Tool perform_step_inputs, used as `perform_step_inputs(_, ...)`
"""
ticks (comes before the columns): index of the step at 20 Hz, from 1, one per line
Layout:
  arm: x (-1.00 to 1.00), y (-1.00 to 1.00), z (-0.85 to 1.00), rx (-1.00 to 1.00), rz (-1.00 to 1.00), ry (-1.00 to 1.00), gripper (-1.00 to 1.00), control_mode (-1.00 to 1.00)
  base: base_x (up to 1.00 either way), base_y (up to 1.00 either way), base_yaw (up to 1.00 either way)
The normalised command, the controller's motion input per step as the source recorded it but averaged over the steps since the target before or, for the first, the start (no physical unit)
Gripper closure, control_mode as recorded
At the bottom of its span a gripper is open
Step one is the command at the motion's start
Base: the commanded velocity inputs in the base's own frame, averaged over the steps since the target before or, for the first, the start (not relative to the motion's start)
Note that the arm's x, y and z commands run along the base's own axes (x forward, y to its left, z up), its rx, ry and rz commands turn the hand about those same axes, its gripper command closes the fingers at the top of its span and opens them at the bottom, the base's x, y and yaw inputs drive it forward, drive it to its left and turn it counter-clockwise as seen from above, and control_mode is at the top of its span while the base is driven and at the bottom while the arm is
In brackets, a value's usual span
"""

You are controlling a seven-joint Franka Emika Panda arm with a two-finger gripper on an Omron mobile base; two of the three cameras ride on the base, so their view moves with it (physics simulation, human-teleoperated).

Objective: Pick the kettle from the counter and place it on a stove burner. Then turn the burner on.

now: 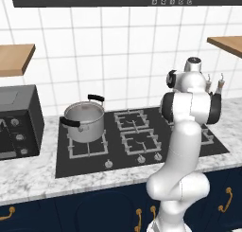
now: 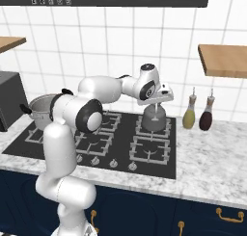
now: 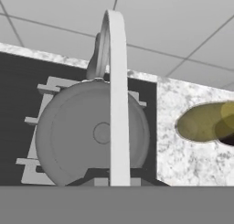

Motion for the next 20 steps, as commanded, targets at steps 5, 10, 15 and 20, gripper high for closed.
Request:
perform_step_inputs(5, 0.0, 0.0, 0.0, 0.0, 0.0, 0.0, -1.0, -1.0, 0.0, 0.0, 0.0)
perform_step_inputs(10, 0.0, 0.0, 0.0, 0.0, 0.0, 0.0, -1.0, -1.0, 0.0, 0.0, 0.0)
perform_step_inputs(15, -0.03, 0.0, 0.05, 0.0, 0.0, 0.0, -1.0, -1.0, 0.0, 0.0, 0.0)
perform_step_inputs(20, -0.49, 0.24, 0.47, 0.0, 0.0, -0.03, -1.0, -1.0, 0.0, 0.0, 0.0)
